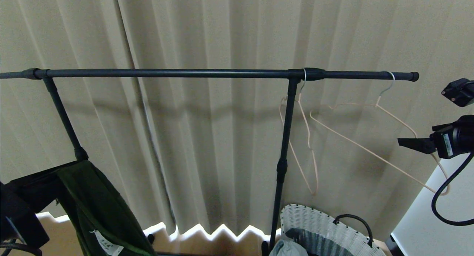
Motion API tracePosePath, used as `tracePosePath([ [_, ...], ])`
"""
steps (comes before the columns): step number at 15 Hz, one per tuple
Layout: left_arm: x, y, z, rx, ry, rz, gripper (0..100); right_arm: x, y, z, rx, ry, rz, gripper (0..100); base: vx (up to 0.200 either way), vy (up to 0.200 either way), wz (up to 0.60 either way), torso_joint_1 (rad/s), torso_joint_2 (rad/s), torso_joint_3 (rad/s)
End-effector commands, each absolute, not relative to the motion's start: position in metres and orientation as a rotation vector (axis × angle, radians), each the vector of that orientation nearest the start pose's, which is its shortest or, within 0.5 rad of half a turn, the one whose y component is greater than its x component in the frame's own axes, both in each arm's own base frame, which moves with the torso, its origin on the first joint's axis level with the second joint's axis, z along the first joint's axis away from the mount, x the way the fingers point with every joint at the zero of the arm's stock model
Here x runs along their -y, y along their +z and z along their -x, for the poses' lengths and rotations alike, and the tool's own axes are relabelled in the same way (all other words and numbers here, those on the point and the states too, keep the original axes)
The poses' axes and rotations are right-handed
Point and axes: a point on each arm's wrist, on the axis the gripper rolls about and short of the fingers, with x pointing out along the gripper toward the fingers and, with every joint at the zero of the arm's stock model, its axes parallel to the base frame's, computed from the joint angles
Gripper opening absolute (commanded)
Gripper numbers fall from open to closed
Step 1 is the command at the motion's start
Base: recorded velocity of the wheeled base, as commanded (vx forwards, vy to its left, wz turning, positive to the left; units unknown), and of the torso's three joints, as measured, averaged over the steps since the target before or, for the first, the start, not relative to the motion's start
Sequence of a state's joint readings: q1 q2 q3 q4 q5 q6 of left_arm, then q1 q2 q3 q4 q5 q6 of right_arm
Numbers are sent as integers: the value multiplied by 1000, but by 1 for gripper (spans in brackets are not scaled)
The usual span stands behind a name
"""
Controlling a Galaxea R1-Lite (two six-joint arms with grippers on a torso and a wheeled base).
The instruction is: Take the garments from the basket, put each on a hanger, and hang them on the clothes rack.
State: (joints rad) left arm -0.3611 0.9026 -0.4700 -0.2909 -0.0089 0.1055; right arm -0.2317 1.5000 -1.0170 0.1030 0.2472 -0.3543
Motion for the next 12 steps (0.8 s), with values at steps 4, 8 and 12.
tracePosePath([
  [4, 37, 217, -99, -118, -376, -131, 0, 66, 214, -263, -593, 170, 146, 100, 0, 0, 0, 0, 0, 0],
  [8, 37, 216, -99, -120, -376, -131, 0, 68, 208, -275, -597, 219, 121, 100, 0, 0, 0, 0, 0, 0],
  [12, 38, 216, -98, -119, -378, -132, 0, 70, 202, -284, -611, 247, 103, 100, 0, 0, 0, 0, 0, 0],
])
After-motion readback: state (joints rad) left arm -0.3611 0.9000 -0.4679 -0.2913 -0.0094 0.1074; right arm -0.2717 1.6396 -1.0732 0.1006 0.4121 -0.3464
